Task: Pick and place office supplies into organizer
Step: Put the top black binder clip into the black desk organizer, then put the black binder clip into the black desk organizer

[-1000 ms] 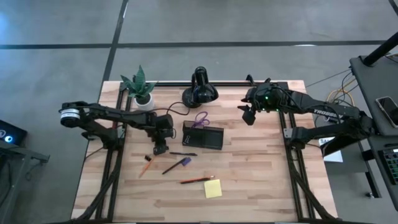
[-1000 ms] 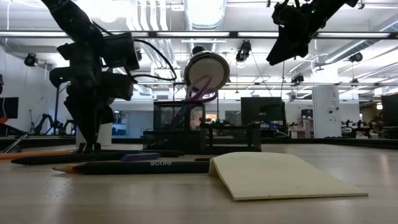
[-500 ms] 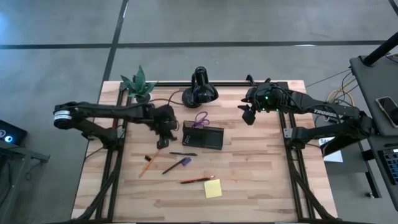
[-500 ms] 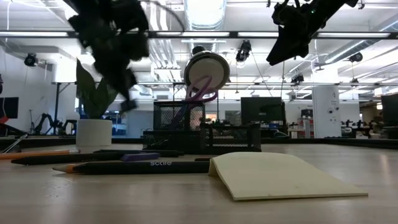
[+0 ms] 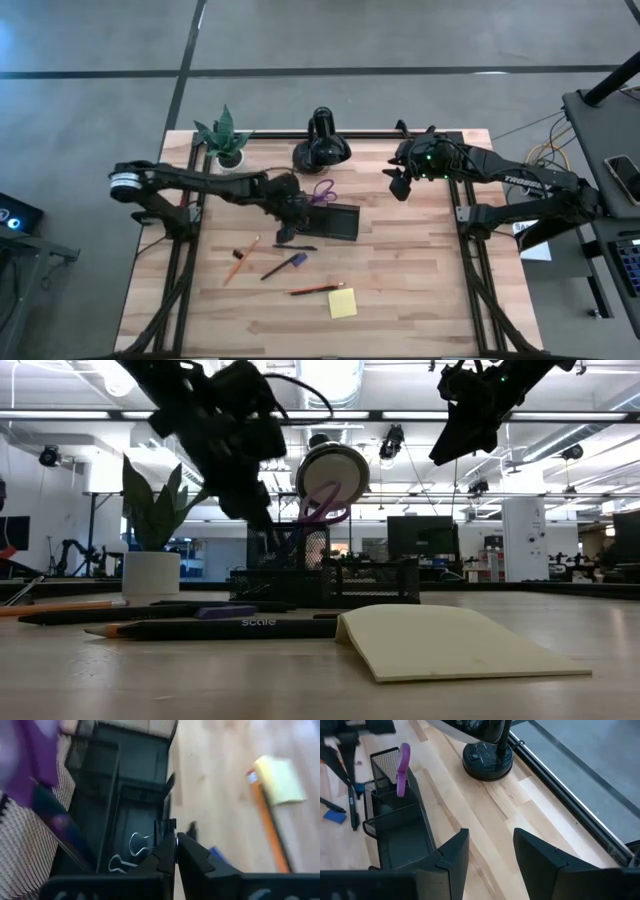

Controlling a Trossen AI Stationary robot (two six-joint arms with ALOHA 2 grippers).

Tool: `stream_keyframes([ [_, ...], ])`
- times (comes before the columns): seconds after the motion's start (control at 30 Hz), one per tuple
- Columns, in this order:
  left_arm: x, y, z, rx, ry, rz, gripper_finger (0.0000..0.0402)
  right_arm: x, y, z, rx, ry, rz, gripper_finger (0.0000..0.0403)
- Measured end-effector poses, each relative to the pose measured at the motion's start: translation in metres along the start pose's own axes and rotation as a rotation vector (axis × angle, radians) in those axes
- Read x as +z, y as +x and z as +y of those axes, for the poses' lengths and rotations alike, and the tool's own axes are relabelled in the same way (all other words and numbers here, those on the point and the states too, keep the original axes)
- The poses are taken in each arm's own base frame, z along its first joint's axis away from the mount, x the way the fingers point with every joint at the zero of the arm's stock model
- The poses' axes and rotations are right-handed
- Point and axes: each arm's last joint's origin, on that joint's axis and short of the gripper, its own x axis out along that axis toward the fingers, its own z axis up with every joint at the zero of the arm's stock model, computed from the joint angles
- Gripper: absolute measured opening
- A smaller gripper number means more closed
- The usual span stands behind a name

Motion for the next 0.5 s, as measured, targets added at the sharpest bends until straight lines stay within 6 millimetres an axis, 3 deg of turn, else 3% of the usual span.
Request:
stream_keyframes([
  [0.13, 0.000, 0.018, 0.000, 0.105, 0.015, 0.027, 0.0000, 0.000, 0.000, 0.000, 0.000, 0.000, -0.001, 0.0146],
  [0.3, 0.003, 0.030, -0.005, 0.104, -0.006, 0.037, 0.0000, 0.000, 0.000, 0.000, 0.000, -0.001, 0.000, 0.0143],
  [0.5, 0.011, 0.020, -0.018, 0.081, -0.025, -0.009, 0.0032, 0.000, 0.000, 0.000, -0.001, -0.017, -0.001, 0.0146],
])
